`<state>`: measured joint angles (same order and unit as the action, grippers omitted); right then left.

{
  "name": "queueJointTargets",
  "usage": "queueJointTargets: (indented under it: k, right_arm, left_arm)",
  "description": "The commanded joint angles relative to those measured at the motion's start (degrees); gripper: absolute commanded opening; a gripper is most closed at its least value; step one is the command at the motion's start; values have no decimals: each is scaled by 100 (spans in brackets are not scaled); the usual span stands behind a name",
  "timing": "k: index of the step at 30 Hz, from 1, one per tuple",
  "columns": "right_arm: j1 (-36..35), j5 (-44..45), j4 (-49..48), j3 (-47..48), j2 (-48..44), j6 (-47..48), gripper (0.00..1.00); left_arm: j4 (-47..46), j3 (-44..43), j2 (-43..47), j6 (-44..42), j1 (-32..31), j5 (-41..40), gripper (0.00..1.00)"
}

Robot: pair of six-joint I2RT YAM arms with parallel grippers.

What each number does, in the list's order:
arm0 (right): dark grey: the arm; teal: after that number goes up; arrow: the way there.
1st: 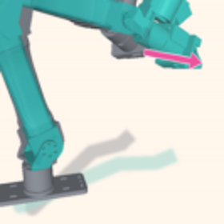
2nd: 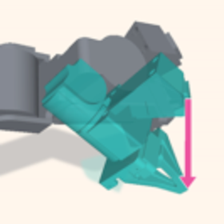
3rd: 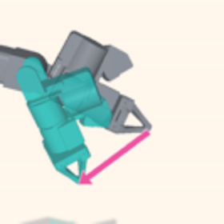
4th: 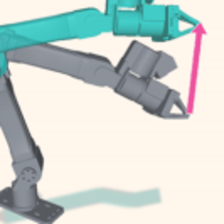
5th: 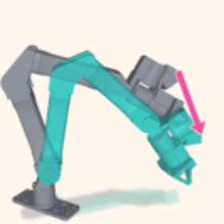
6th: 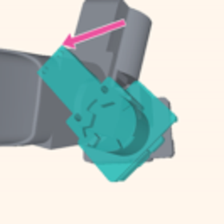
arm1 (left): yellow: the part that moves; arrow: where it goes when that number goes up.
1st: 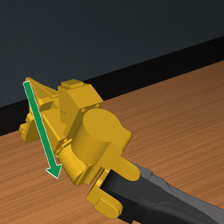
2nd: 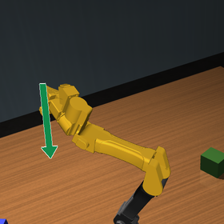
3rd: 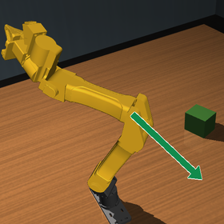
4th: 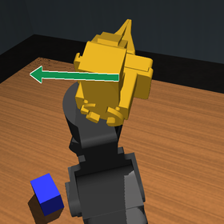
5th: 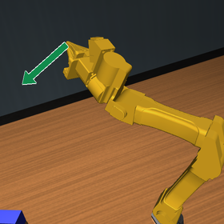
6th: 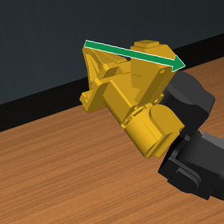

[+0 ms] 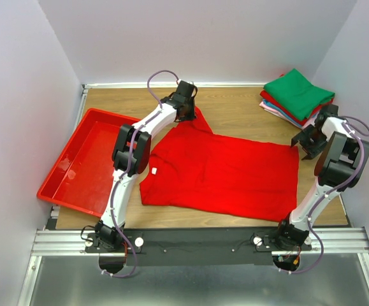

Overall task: Fold and stack the t-shirts
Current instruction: Fold the tshirt

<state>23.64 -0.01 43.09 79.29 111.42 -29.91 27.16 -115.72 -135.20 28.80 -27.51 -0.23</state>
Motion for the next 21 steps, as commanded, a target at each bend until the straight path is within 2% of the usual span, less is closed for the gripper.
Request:
queueJointTargets:
  k: [1,6,16,19,21]
  right_arm:
    - [36,36,-239,-27,187,-6,72]
    - [27,-131,-520,-185,249,-6,65]
    - [36,-227,-846,-36,530,20,57]
    - [36,-271,-881,-36,583,55,52]
    - [27,-341,-890,-88,574,64,41]
  left_arm:
    - [114,-170,310,47,0,234,0]
    - [158,-240,283,47,0,287,0]
    - [237,-302,310,47,17,295,0]
    - [237,-319,327,56,17,295,0]
    - [246,-319,336,73,17,295,0]
